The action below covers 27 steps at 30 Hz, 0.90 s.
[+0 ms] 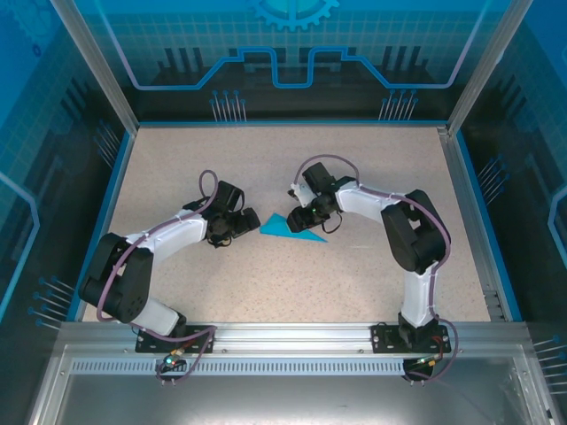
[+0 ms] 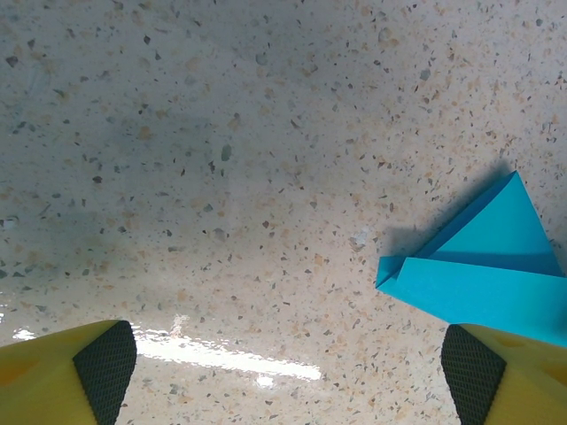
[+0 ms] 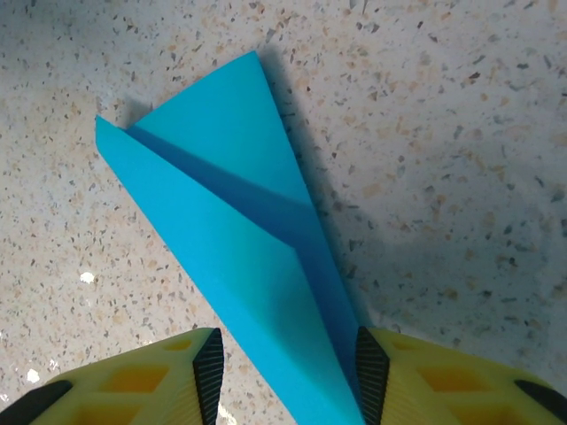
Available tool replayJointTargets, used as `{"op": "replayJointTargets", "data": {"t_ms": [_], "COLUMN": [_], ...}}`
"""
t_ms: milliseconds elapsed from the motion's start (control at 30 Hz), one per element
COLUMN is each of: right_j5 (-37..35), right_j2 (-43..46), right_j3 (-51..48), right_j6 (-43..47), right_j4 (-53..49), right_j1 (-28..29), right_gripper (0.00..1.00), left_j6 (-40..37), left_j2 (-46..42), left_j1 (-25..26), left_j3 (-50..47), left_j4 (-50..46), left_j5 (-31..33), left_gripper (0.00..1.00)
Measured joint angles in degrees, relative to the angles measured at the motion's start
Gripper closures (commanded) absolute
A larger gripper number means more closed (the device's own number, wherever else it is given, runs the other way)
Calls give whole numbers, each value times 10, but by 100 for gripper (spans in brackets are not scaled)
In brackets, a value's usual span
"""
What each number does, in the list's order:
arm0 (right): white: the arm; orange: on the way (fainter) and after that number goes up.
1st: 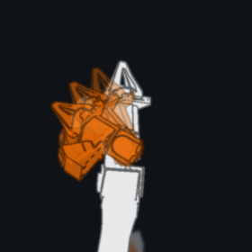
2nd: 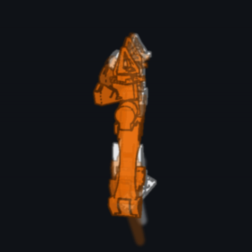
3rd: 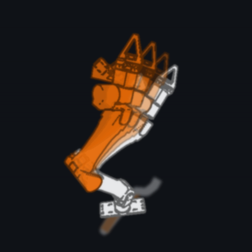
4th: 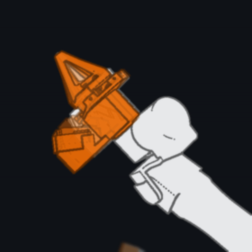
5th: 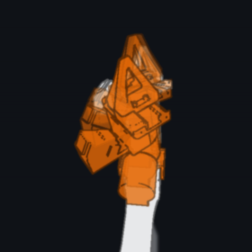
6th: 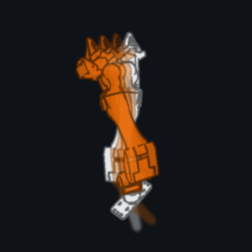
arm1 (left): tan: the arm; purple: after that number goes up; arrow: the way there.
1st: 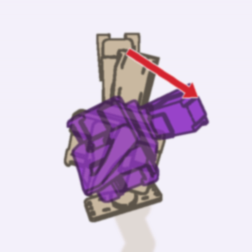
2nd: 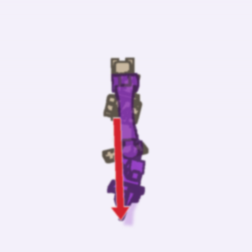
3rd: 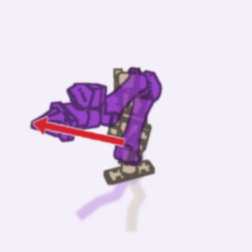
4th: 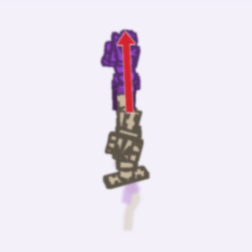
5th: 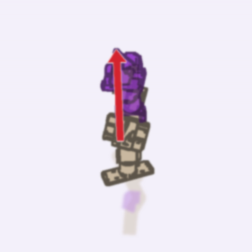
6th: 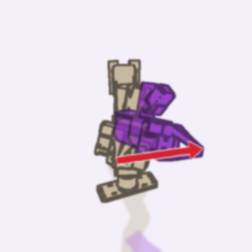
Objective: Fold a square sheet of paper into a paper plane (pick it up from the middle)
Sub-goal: Move a paper plane to the center of the table.
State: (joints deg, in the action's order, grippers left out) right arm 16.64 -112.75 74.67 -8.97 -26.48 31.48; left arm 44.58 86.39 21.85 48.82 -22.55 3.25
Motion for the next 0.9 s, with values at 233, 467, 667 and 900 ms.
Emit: {"op": "replayJointTargets", "data": {"t_ms": [233, 467, 667, 900], "right_j5": [5, 12, 7, -53], "right_j2": [-5, -5, 6, 108], "right_j3": [1, 0, -9, -49], "right_j6": [7, 24, 26, -9], "right_j4": [-1, -1, 0, 16], "right_j1": [0, 7, 17, 19], "right_gripper": [70, 89, 95, 95], "left_j6": [0, 0, 0, -1], "left_j2": [0, 0, 0, 0], "left_j1": [0, 0, 0, 0], "left_j3": [0, 0, 0, 0], "left_j4": [-3, -3, -4, -8], "left_j5": [0, 0, 0, 0], "left_gripper": [6, 6, 6, 5]}}
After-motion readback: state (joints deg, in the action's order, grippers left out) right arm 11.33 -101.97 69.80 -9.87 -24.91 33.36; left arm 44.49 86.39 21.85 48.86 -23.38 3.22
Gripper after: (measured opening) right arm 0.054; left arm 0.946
